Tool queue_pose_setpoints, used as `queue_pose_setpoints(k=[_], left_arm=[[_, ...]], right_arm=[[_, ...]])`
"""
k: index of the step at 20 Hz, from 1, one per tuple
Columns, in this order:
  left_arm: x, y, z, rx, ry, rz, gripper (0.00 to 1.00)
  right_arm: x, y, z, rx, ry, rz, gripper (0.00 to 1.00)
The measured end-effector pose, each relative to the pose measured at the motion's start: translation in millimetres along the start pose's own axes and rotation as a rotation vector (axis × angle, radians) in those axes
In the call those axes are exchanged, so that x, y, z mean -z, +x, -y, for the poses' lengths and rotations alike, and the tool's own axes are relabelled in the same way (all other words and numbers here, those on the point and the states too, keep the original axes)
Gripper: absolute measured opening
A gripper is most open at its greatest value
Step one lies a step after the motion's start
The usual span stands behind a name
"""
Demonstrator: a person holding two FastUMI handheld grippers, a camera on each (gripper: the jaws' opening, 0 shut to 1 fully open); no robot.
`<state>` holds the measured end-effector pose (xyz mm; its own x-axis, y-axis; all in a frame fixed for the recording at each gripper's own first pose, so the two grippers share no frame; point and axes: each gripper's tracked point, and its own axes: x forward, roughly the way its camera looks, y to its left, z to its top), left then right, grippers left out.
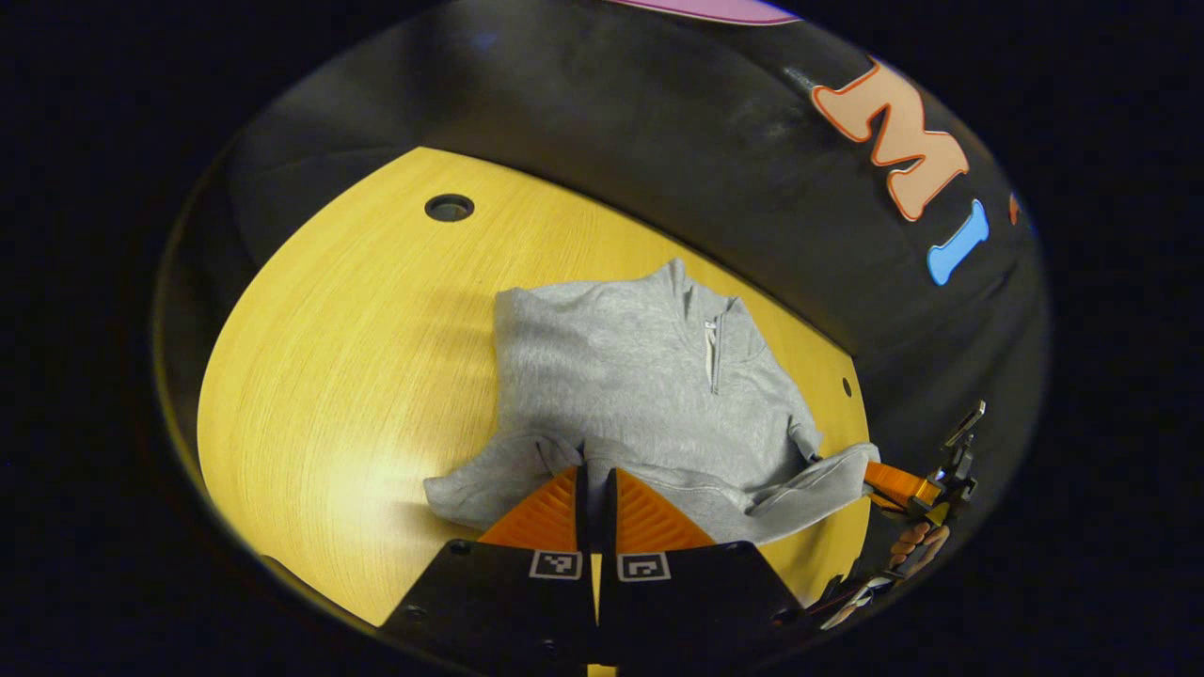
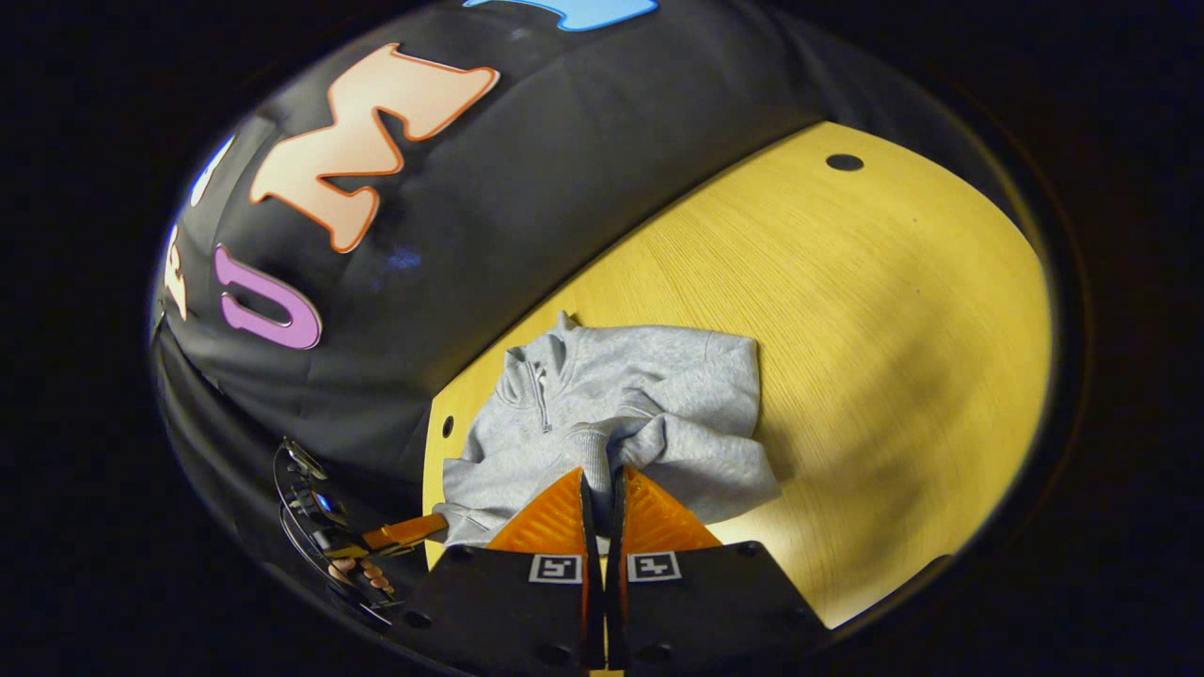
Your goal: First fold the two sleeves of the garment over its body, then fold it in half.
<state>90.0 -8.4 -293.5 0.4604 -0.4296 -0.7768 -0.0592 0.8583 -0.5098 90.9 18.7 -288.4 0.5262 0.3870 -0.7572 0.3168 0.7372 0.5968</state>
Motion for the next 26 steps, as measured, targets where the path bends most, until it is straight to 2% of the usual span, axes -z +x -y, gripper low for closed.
queue_pose_setpoints(k=[3, 4, 5, 7, 8, 9, 10, 11, 12, 14, 15, 16, 17, 18, 19, 20, 22, 24, 26], left_arm=[[1.4, 9.2, -3.0, -0.015, -0.018, -0.092, 0.00], [-5.5, 9.7, -0.6, -0.013, -0.027, -0.099, 0.00], [-16.8, 6.8, 4.0, -0.001, -0.051, -0.071, 0.04], [-54.0, 1.9, 15.0, 0.046, -0.123, 0.063, 0.14], [-74.6, 0.9, 13.8, 0.047, -0.145, 0.157, 0.39], [-90.7, -8.5, 8.6, 0.021, -0.142, 0.242, 0.63], [-100.6, -25.7, 8.8, -0.010, -0.095, 0.307, 0.80], [-111.1, -43.9, 11.9, -0.060, -0.009, 0.371, 0.95], [-117.2, -54.7, 15.5, -0.091, 0.046, 0.424, 0.95], [-129.0, -82.5, 28.1, -0.154, 0.170, 0.544, 0.95], [-130.9, -109.1, 42.8, -0.206, 0.253, 0.648, 0.96], [-126.9, -124.6, 49.7, -0.238, 0.280, 0.696, 0.96], [-121.4, -138.4, 58.5, -0.260, 0.297, 0.736, 0.95], [-112.9, -150.2, 65.7, -0.278, 0.312, 0.765, 0.95], [-102.2, -161.2, 70.8, -0.301, 0.328, 0.789, 0.96], [-92.6, -170.4, 73.5, -0.329, 0.349, 0.816, 0.95], [-81.8, -187.9, 79.0, -0.383, 0.391, 0.871, 0.95], [-62.7, -208.5, 88.7, -0.392, 0.412, 0.919, 0.95], [-43.7, -228.9, 100.2, -0.388, 0.428, 0.967, 0.95]], right_arm=[[-3.9, 22.7, -1.5, 0.023, 0.065, -0.018, 0.04], [-6.6, 26.6, -7.8, 0.015, 0.055, -0.013, 0.10], [-10.5, 27.9, -14.9, 0.001, 0.041, 0.002, 0.14], [-30.0, 24.1, -34.2, -0.049, 0.021, 0.080, 0.33], [-41.5, 21.6, -39.2, -0.053, 0.004, 0.131, 0.43], [-55.4, 18.4, -34.5, -0.019, -0.045, 0.204, 0.68], [-65.9, 3.5, -31.3, 0.004, -0.108, 0.260, 0.92], [-71.3, -9.5, -29.4, 0.017, -0.164, 0.295, 0.92], [-76.0, -21.2, -28.2, 0.026, -0.210, 0.325, 0.98], [-86.4, -49.9, -28.6, 0.037, -0.304, 0.405, 0.98], [-93.3, -68.5, -31.7, 0.034, -0.350, 0.454, 0.93], [-95.8, -83.6, -32.7, 0.028, -0.387, 0.490, 0.93], [-97.6, -98.0, -33.6, 0.023, -0.430, 0.523, 0.98], [-100.2, -112.7, -35.8, 0.018, -0.477, 0.562, 0.93], [-100.0, -124.1, -39.7, 0.010, -0.532, 0.597, 0.93], [-98.0, -138.0, -41.7, 0.005, -0.589, 0.631, 0.98], [-89.1, -163.3, -54.8, -0.020, -0.704, 0.700, 0.98], [-75.4, -187.8, -67.4, -0.041, -0.795, 0.754, 0.98], [-58.2, -209.8, -78.3, -0.065, -0.826, 0.798, 0.98]])
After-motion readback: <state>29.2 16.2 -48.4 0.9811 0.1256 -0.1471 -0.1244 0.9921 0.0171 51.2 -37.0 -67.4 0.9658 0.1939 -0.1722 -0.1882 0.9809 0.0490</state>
